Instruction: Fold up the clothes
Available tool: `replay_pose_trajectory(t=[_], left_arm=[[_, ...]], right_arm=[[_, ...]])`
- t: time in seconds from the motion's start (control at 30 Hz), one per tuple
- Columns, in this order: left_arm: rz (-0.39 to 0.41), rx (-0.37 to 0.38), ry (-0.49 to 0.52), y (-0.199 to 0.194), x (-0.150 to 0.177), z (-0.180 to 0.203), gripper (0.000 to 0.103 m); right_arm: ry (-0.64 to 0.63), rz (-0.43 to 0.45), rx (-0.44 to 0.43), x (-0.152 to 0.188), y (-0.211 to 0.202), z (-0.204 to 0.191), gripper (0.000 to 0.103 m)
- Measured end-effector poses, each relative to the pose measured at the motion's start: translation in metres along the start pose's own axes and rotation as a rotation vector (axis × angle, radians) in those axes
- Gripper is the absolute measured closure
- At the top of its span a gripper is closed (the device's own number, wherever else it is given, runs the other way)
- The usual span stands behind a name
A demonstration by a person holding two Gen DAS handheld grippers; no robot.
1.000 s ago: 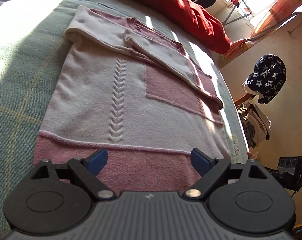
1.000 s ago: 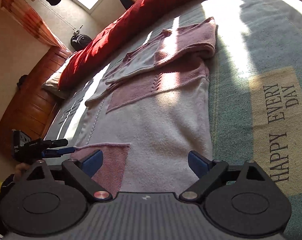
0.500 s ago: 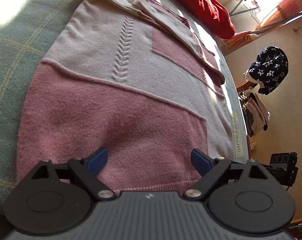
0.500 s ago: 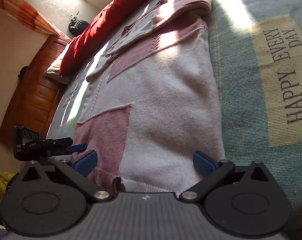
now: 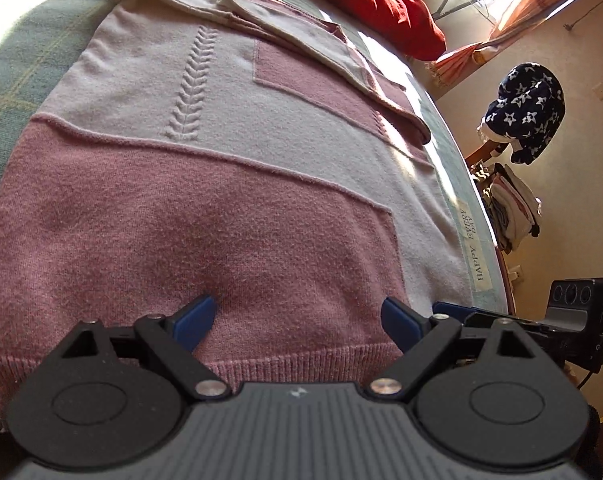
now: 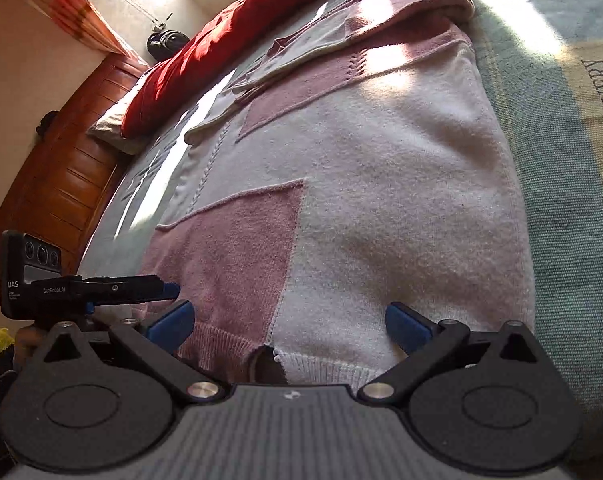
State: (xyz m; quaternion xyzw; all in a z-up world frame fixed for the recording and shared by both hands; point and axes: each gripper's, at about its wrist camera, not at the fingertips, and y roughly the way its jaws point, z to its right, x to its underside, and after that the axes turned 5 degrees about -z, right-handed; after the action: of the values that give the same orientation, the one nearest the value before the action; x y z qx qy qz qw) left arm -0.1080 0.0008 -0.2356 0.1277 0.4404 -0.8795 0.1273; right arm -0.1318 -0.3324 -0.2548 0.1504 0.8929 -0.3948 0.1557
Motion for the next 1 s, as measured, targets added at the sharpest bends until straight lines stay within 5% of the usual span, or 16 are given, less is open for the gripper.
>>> replay_pose_trajectory(t=[0.3, 0.5, 1.0], left_arm=[[0.035, 0.043, 0.004, -0.008, 0.015, -0.010, 0.012], [0.027, 0.059, 0.021, -0.002, 0.012, -0.008, 0.002], [0.021, -0.027, 0.163, 0.002, 0.021, 0.009, 0.001]], right_arm=[[0.001, 0.032, 0.042, 0.007, 0.005, -0.003, 0.000], [-0.007, 0.052, 0.048, 0.011, 0.005, -0.003, 0.000], [-0.083, 0.082, 0.083, 0.024, 0.001, -0.014, 0.000]])
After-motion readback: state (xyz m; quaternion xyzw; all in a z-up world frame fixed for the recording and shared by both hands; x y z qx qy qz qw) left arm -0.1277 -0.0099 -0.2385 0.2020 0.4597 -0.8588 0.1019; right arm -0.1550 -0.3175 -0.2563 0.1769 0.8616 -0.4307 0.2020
